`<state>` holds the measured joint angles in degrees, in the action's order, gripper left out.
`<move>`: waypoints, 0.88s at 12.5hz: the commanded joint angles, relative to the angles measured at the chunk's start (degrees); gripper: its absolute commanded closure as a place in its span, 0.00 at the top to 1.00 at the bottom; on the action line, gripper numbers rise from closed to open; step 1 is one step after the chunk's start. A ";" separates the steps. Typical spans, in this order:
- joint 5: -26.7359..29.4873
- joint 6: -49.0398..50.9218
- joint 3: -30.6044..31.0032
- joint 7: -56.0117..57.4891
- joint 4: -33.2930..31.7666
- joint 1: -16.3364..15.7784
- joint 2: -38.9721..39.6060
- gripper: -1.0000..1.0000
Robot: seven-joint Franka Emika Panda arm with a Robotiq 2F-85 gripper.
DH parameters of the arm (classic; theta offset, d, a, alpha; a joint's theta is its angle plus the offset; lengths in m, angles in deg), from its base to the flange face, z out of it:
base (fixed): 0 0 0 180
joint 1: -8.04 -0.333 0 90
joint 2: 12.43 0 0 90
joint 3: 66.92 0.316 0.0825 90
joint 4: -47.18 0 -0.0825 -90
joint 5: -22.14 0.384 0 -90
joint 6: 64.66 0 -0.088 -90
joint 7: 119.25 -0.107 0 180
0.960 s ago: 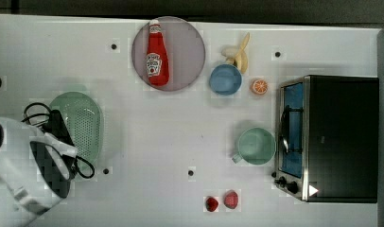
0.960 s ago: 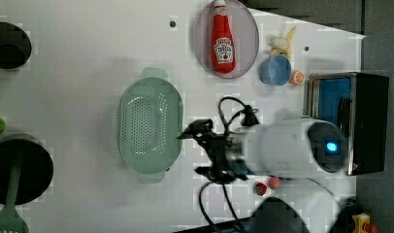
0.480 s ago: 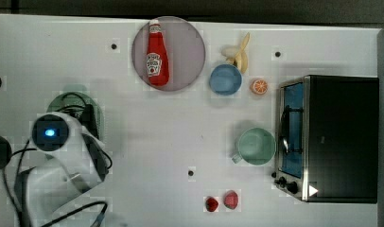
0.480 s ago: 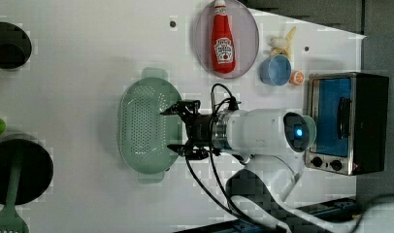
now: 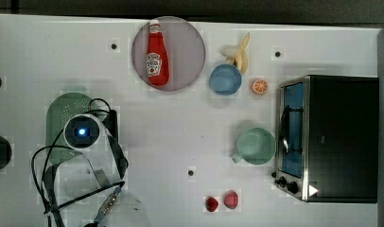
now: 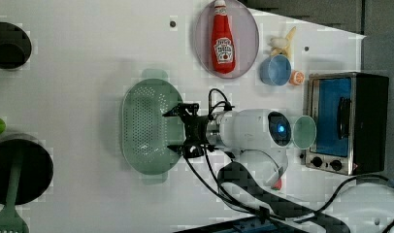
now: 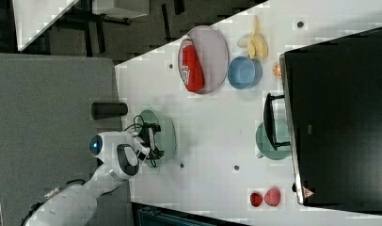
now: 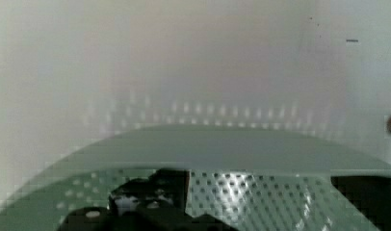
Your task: Drag strainer left to right.
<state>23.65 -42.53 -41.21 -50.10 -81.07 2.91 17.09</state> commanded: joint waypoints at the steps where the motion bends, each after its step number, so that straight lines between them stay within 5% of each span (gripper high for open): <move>1: -0.06 -3.01 -3.76 -1.90 0.51 -4.26 1.41 1.00; 11: -0.17 -2.72 -12.27 -1.43 -0.66 -4.64 0.19 1.00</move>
<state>23.98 -44.32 -52.08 -50.49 -81.52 -2.05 18.04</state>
